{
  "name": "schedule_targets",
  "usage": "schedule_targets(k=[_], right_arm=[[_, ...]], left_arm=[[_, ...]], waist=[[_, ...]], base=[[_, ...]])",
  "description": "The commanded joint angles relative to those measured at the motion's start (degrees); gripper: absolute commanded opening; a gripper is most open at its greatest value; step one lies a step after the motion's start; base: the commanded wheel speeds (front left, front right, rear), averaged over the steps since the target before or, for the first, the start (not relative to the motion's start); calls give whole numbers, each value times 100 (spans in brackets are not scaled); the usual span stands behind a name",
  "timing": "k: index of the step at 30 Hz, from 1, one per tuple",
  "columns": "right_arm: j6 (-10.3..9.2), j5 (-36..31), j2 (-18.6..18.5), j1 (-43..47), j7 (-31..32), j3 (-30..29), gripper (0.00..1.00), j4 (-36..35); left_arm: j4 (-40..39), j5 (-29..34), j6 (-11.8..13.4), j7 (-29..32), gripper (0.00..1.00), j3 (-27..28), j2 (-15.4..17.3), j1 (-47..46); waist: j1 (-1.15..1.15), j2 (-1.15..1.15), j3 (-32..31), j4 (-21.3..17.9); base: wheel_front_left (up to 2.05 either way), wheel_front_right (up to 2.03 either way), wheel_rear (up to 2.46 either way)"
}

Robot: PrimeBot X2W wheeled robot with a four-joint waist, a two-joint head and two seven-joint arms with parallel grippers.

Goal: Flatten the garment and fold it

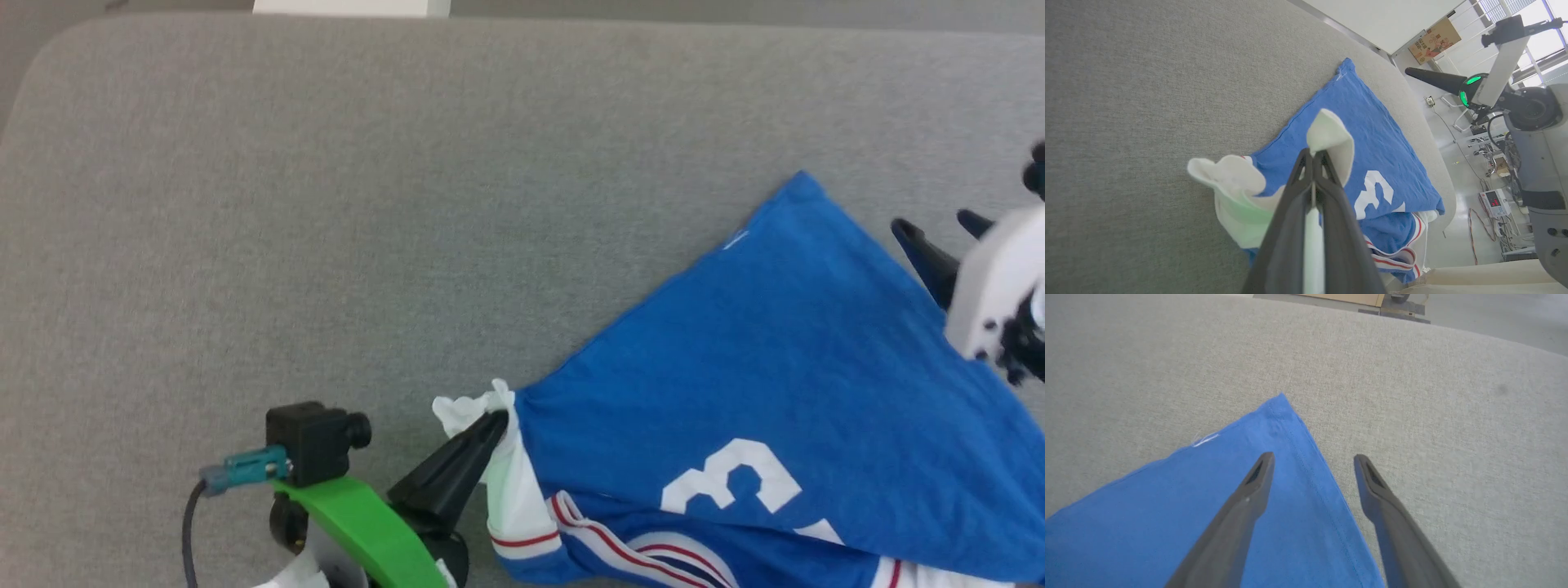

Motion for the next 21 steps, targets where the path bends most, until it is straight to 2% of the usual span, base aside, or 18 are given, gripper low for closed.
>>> schedule_targets(k=[1, 7, 15, 16, 18, 19, 21], right_arm=[[-8, -61, -32, -220, 20, 126, 100, 176], [-8, -169, -235, -813, 15, 622, 100, 975], [-8, -100, -484, -1187, 28, 1106, 100, 1568], [-8, -32, -501, -1207, 89, 1171, 53, 1619], [-8, 111, -578, -1227, 204, 1364, 9, 1630], [-8, 177, -614, -1237, 229, 1423, 0, 1622], [-8, 265, -691, -1265, 199, 1495, 0, 1603]], left_arm=[[13, 38, -48, 10, 0, -21, -32, -155], [118, 93, -124, -9, 0, -133, -147, -406], [284, 114, -209, -68, 0, -186, -235, -616], [305, 113, -217, -73, 0, -189, -242, -636], [339, 101, -225, -81, 0, -182, -248, -661], [353, 95, -226, -86, 0, -175, -247, -665], [387, 74, -228, -103, 0, -149, -244, -668]], waist=[[0, 0, 379, 293], [0, 0, 681, 488], [0, 0, 906, 598], [0, 0, 914, 604], [0, 0, 914, 602], [0, 0, 908, 594], [0, 0, 874, 575]], base=[[0, 0, 0], [0, 0, 0], [0, 0, 0], [0, 0, 0], [0, 0, 0], [0, 0, 0], [0, 0, 0]])
